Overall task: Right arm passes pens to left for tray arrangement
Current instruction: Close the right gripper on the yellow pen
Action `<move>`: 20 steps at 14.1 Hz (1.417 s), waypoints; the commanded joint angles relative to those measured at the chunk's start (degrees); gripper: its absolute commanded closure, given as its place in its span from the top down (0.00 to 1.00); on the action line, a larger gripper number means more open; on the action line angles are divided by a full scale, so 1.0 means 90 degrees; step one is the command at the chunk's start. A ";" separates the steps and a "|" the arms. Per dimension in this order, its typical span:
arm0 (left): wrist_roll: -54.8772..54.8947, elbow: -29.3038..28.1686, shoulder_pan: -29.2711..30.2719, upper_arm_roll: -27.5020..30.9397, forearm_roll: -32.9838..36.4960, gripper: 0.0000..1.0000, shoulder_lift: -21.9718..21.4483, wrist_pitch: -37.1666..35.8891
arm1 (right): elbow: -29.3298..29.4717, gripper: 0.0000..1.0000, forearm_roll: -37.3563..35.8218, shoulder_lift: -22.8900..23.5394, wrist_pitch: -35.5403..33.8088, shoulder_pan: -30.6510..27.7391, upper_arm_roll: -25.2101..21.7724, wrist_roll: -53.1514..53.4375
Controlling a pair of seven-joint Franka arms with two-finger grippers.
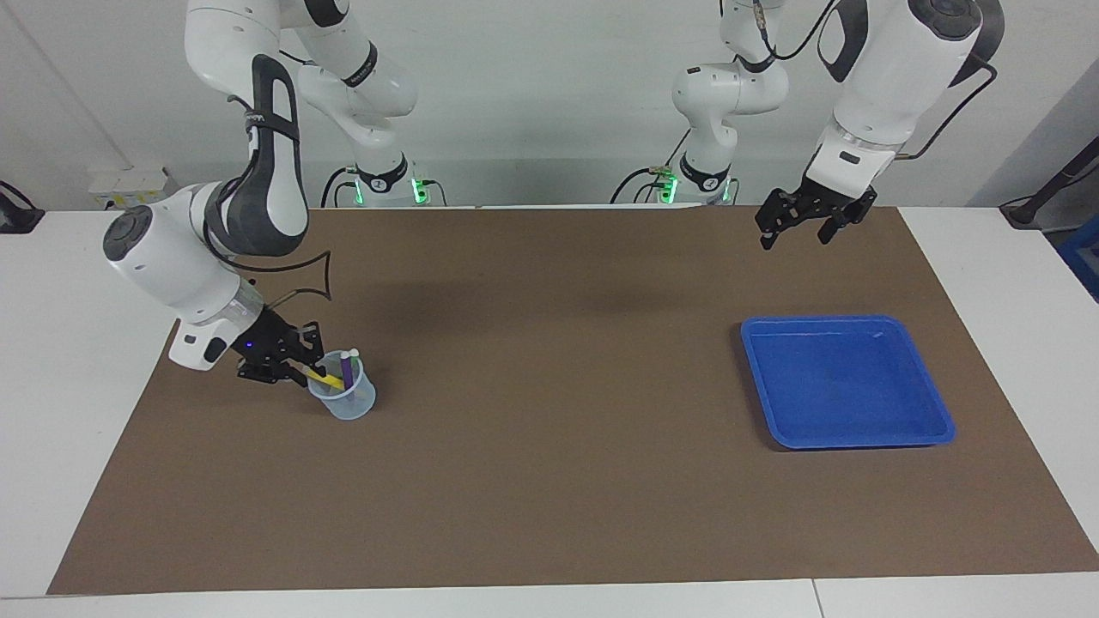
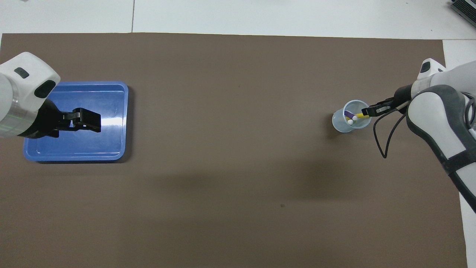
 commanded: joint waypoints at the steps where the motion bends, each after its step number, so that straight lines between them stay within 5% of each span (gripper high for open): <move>1: -0.0102 -0.0241 -0.0054 0.0032 0.0054 1.00 -0.0210 0.0043 | -0.0226 0.32 0.0155 -0.0097 0.0143 -0.0030 0.0022 -0.0227; 6: -0.0102 -0.0251 -0.0054 0.0022 0.0054 1.00 -0.0219 0.0043 | -0.0227 0.32 0.0146 -0.0097 0.0152 -0.0030 0.0022 -0.0218; 12: -0.0112 -0.0251 -0.0064 0.0003 0.0054 1.00 -0.0220 0.0043 | -0.0256 0.16 0.0136 -0.0097 0.0162 -0.0030 0.0012 -0.0237; 20: -0.0112 -0.0319 -0.0103 0.0003 0.0054 1.00 -0.0249 0.0091 | -0.0178 0.14 0.0136 -0.0087 0.0143 -0.0030 0.0022 -0.0159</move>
